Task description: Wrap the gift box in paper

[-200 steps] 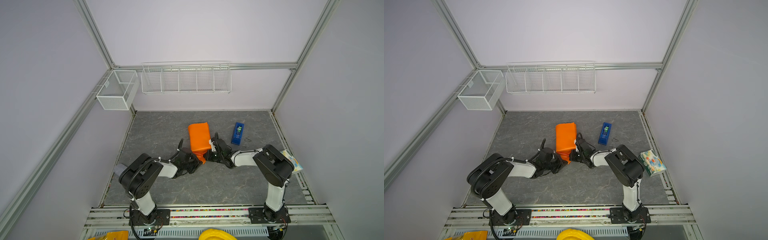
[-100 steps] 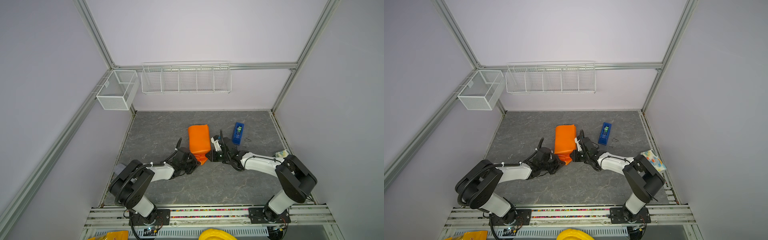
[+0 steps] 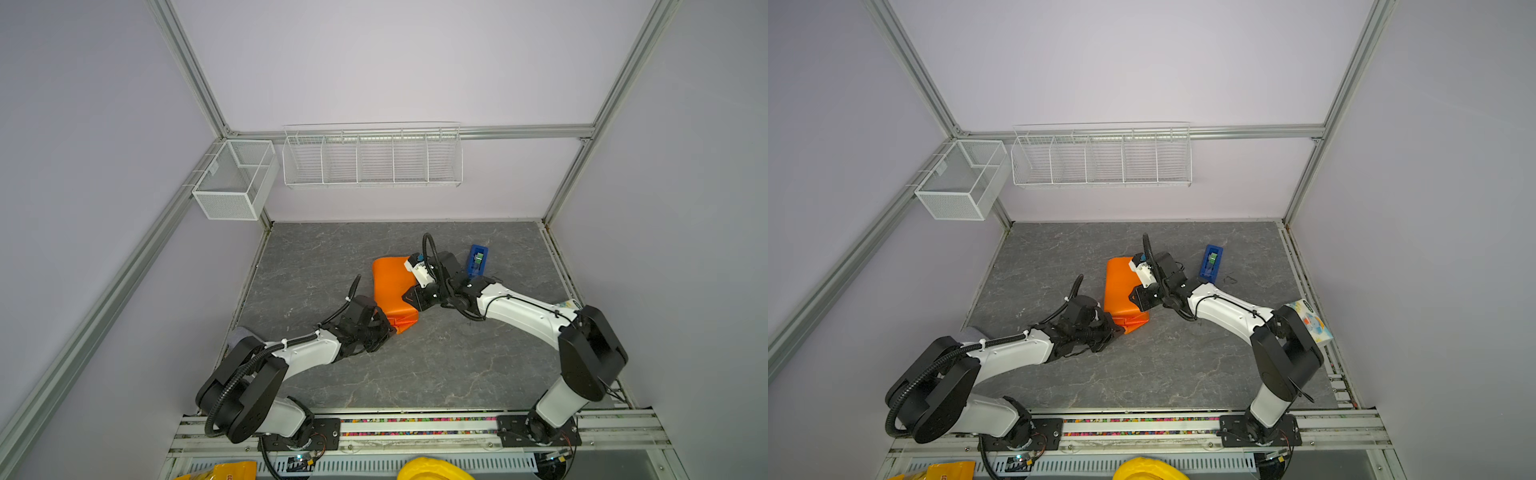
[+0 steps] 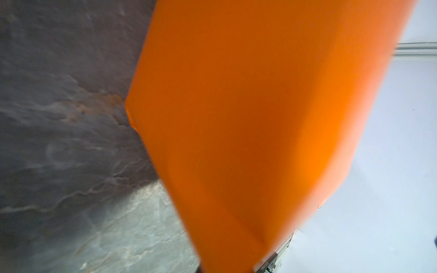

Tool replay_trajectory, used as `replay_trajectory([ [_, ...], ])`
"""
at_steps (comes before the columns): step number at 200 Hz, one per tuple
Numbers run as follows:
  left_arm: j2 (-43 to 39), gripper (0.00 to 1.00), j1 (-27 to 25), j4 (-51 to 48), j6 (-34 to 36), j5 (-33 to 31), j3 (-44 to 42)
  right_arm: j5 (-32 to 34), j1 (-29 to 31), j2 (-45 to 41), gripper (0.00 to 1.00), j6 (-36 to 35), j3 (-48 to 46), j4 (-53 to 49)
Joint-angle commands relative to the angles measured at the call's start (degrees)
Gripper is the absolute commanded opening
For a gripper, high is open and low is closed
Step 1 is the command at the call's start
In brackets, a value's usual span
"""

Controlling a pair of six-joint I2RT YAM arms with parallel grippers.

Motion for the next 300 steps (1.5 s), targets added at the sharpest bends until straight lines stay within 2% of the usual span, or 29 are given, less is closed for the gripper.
replay_trajectory([
  [1,-1.01,0.0,0.29,-2.38,1.15,-1.09,1.76,-4.12,0.97,4.19,0.23,-2.46,1.3,-2.93],
  [64,-2.41,0.0,1.24,-3.87,1.88,-1.32,3.34,-1.74,1.3,7.08,0.21,-1.65,-0.08,-5.07],
  [162,0.24,0.0,4.24,-4.09,3.95,-1.87,7.24,-2.37,1.36,4.84,0.2,-1.73,-0.03,-6.6],
  [206,0.32,0.0,4.5,-4.77,4.55,-1.68,7.49,0.1,1.63,0.65,0.2,-7.0,0.28,-5.55],
  [235,0.35,0.0,4.53,-4.74,4.56,-1.5,7.03,1.85,1.71,-2.38,0.29,-17.02,-2.35,0.22],
  [255,0.62,0.0,4.53,-4.36,4.38,-1.21,6.99,0.06,2.28,-4.02,0.44,-27.2,-7.02,6.45],
  [287,0.75,0.0,4.6,-4.44,4.38,-1.12,7.21,4.93,3.75,-5.4,0.75,-37.91,-13.78,16.39],
  [300,0.96,0.0,4.58,-4.66,4.33,-1.07,7.53,5.62,4.19,-4.98,0.79,-41.1,-14.41,18.05],
])
